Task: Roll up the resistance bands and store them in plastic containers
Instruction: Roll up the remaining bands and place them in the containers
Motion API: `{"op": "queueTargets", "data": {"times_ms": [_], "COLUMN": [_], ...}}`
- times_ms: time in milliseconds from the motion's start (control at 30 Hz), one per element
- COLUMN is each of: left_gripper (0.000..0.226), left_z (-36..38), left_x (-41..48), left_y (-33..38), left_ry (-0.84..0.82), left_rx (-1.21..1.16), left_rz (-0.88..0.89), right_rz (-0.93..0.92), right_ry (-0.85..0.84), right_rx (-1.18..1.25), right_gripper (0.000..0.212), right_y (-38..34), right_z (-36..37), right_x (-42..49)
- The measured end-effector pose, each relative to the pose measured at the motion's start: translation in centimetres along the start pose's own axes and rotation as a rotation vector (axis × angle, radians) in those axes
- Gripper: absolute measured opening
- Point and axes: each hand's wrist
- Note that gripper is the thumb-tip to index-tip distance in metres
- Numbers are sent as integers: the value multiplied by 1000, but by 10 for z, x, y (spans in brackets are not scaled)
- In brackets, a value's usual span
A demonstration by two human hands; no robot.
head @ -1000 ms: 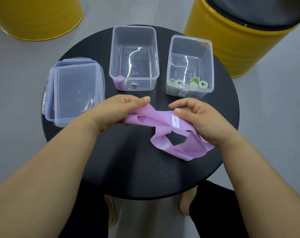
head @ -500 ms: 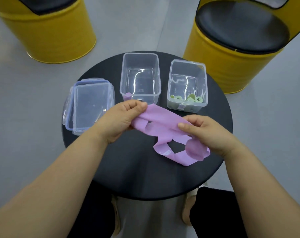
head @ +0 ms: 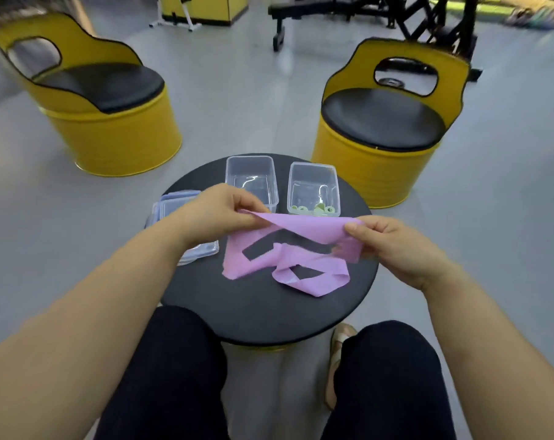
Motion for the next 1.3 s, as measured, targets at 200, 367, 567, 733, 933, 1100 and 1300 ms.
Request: {"op": "queueTargets", "data": {"times_ms": [200,367,567,733,933,1100,1300], "left_gripper": [12,12,36,37,64,60,56], "left_z": [-9,-13,-10,-5,-17,-24,-24], "left_x": [-30,-44,-53,-48,-48,-53,-48], "left_y": [32,51,51,40,20,27,14], "left_ry": [197,21,-314,-303,-359,-387,-271], "left_rx": [-77,-64,-478,-628,-499,-256,-256], "left_rz": [116,102,-15,-144,-85,-5,-8], "right_rz": [-118,-125,-42,-31,-44,-58,-10], "right_ry": [229,246,82,70,-79,-136,-80], "right_rx": [-51,127,318,319,371,453,420], "right_gripper": [12,8,9,13,32,58,56], "right_y": [-12,-26,-46,-50,-50,-50,-42], "right_z": [11,16,12,7,-3,-16,-27], "right_x": [-26,-43,-54,-59,-67,-73,-76]}}
Point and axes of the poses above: each hand's wrist, its own x-axis towards the middle knuckle, its own z-axis out of the palm, y = z × x, and after that the axes turned 5 degrees about y, right-handed
